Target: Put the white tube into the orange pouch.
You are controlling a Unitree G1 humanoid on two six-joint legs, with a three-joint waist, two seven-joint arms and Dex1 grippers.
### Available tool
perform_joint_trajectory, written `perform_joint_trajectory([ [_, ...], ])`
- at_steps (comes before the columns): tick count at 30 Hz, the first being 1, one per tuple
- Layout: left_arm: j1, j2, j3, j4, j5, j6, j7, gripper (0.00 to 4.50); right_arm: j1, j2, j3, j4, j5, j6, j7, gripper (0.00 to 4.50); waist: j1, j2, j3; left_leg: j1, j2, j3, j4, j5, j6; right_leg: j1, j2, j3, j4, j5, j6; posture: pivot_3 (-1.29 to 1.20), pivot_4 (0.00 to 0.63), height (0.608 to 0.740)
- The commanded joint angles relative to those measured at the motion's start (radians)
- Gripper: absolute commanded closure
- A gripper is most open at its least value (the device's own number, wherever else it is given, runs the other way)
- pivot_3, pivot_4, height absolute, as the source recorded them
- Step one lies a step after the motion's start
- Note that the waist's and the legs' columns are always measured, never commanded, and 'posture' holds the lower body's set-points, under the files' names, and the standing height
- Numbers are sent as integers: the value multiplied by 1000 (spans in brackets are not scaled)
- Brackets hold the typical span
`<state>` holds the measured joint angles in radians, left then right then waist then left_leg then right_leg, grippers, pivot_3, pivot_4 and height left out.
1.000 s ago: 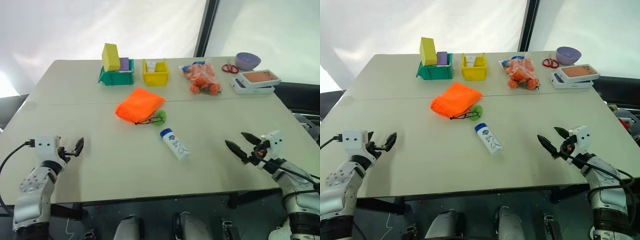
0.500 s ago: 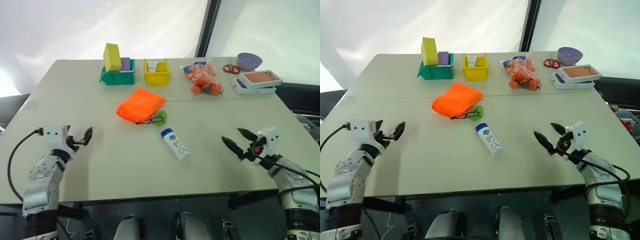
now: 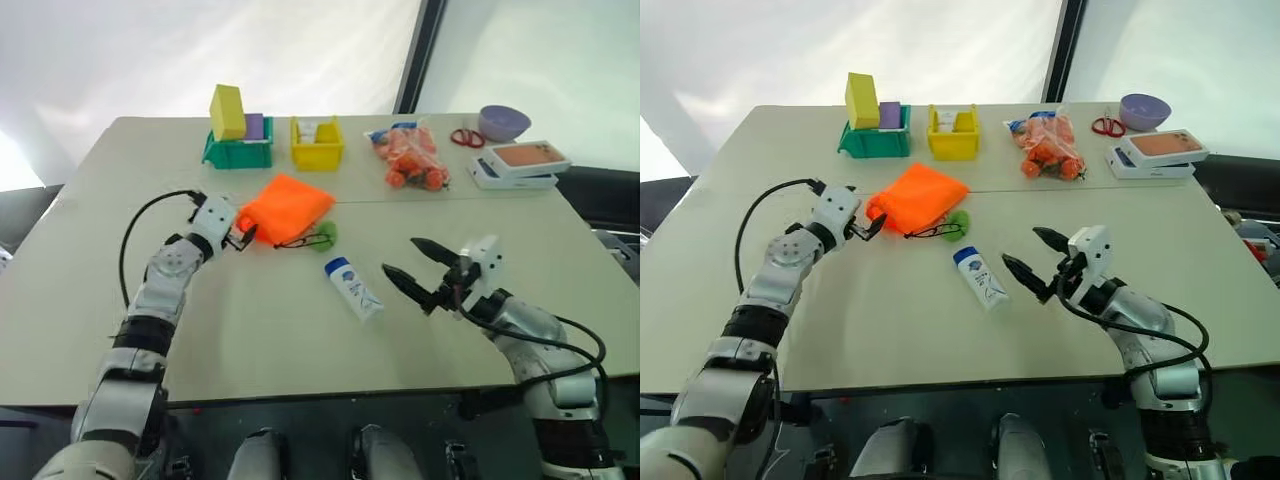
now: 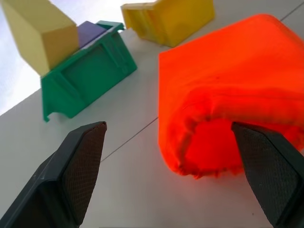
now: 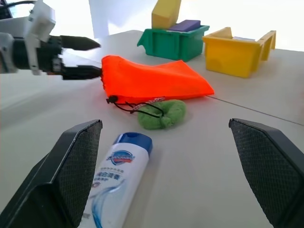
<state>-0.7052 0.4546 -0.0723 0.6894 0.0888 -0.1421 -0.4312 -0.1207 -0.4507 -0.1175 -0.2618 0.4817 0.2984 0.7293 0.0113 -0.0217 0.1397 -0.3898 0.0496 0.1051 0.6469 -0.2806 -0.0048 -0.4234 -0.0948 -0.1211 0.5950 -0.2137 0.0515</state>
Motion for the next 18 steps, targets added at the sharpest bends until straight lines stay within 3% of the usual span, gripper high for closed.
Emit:
perform_joint_trajectory([
  [1, -84, -3, -39, 121, 64, -88, 20, 0, 2, 12, 5, -81, 22, 14, -28, 69, 0, 0, 0, 0, 0, 0, 0, 0, 0, 0, 0, 0, 0, 0, 0, 0, 150, 740],
  [6, -175, -20, -58, 286, 97, -146, 41, 0, 29, 19, 11, -125, 21, 24, -57, 69, 2, -1, 0, 0, 0, 0, 0, 0, 0, 0, 0, 0, 0, 0, 0, 0, 150, 740],
  [10, -205, -10, -53, 355, 102, -187, 42, 1653, 41, 16, 13, -147, 17, 33, -77, 0, 0, -1, 0, 0, 0, 0, 0, 0, 0, 0, 0, 0, 0, 0, 1, 0, 150, 740],
  [15, -212, 7, -40, 379, 90, -212, 22, 4357, 36, -2, 25, -167, 4, 75, -101, 0, 1, -1, 0, 0, 0, 0, 0, 0, 0, 0, 0, -1, 1, 0, 1, 0, 150, 740],
  [18, -201, 11, -15, 354, 47, -205, -32, 4442, 30, -13, 38, -174, 3, 108, -111, 0, 0, -1, 0, 0, 0, 0, 1, 0, 0, 0, 0, 0, 1, 0, 1, 0, 150, 740],
])
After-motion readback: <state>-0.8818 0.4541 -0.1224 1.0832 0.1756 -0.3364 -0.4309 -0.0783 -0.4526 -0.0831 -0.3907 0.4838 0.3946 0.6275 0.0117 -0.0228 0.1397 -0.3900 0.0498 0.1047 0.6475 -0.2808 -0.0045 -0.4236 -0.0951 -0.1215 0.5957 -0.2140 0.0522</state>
